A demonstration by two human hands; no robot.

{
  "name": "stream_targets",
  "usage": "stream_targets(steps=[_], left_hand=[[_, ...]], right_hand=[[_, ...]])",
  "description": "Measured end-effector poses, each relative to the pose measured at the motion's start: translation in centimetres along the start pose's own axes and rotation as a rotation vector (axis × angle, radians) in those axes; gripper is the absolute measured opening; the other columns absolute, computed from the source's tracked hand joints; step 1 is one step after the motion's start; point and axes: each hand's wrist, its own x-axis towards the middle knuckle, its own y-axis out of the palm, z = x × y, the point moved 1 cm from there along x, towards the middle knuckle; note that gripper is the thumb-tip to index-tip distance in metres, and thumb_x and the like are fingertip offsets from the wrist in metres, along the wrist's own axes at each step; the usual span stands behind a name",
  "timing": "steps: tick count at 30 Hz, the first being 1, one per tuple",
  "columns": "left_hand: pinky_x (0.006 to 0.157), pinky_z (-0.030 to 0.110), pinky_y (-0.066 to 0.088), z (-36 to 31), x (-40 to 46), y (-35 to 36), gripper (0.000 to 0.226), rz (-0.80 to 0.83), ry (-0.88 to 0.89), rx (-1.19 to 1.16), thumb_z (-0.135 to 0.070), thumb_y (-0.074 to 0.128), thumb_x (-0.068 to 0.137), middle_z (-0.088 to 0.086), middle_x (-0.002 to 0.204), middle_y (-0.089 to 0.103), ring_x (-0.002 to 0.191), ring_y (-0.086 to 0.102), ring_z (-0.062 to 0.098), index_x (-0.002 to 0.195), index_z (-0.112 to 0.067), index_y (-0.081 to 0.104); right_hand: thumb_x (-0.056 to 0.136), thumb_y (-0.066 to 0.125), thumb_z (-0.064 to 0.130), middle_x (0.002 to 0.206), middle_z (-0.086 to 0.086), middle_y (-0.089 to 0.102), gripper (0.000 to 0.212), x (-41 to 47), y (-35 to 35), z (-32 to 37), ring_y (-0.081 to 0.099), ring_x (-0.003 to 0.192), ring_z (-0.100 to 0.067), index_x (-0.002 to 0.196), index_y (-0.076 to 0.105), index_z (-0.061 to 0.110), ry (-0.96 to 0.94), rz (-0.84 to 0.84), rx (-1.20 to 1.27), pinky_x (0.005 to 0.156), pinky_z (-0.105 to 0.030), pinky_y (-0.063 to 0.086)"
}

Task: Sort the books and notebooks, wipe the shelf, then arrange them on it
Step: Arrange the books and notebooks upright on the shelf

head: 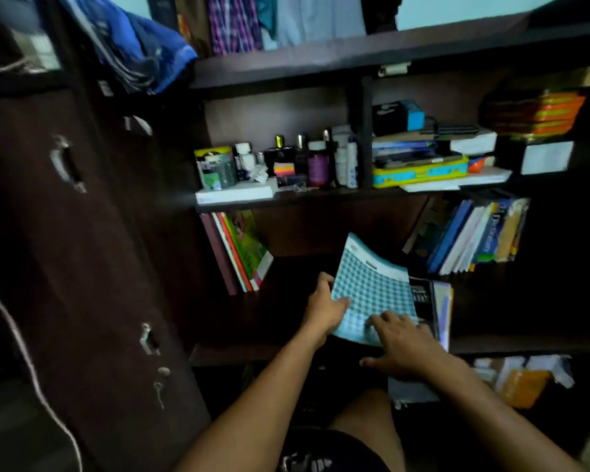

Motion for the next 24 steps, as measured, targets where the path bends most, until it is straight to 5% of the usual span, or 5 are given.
stream_targets(steps=[4, 7, 13, 18, 24], left_hand=[[0.086, 0.038, 0.05, 3.2, -0.8, -4.3, 0.033, -0.245, 0.097, -0.24, -0.016, 0.06, 0.099, 0.001, 0.113, 0.063, 0.103, 0.063, 0.026, 0.125, -0.021, 0.039], [0.105, 0.053, 0.048, 7.8, -0.3, -6.7, 0.053, -0.353, 0.028, -0.472, -0.025, 0.065, 0.093, 0.011, 0.138, 0.056, 0.124, 0.058, 0.032, 0.136, -0.027, 0.035], [0.106, 0.043, 0.05, 10.8, 1.4, -9.4, 0.076, -0.348, -0.087, -0.779, -0.004, 0.057, 0.101, -0.005, 0.156, 0.04, 0.136, 0.05, 0.023, 0.16, -0.031, 0.017], [0.093, 0.039, 0.057, 12.0, 2.7, -10.9, 0.039, -0.306, 0.053, -0.63, 0.006, 0.061, 0.095, 0.0, 0.114, 0.072, 0.108, 0.068, 0.022, 0.122, -0.02, 0.053], [0.09, 0.017, 0.05, 13.0, 5.0, -12.4, 0.024, -0.298, 0.216, -0.186, -0.021, 0.064, 0.099, -0.015, 0.118, 0.067, 0.109, 0.063, -0.002, 0.118, -0.032, 0.054]], right_hand=[[0.089, 0.059, 0.056, 0.159, -0.001, 0.024, 0.075, 3.8, 0.3, 5.0, 0.028, 0.144, -0.029, 0.151, 0.026, 0.03, -0.123, -0.142, 0.004, 0.111, -0.048, 0.032], [0.09, 0.057, 0.054, 0.145, -0.009, 0.038, 0.072, 7.4, 1.0, 8.4, 0.041, 0.132, -0.032, 0.15, 0.03, 0.022, -0.167, -0.199, 0.037, 0.104, -0.043, 0.039], [0.077, 0.065, 0.064, 0.143, -0.014, 0.049, 0.105, 14.5, 2.1, 14.0, 0.054, 0.127, -0.036, 0.157, 0.013, 0.02, -0.249, 0.026, 0.431, 0.099, -0.046, 0.05], [0.085, 0.072, 0.042, 0.149, -0.016, 0.047, 0.102, 16.3, 3.6, 16.2, 0.056, 0.128, -0.033, 0.159, 0.007, 0.016, -0.231, -0.071, 0.73, 0.1, -0.042, 0.052], [0.101, 0.054, 0.023, 0.154, -0.01, 0.046, 0.084, 19.0, 4.7, 17.4, 0.054, 0.131, -0.026, 0.163, -0.003, 0.026, -0.213, -0.103, 0.81, 0.104, -0.035, 0.048]])
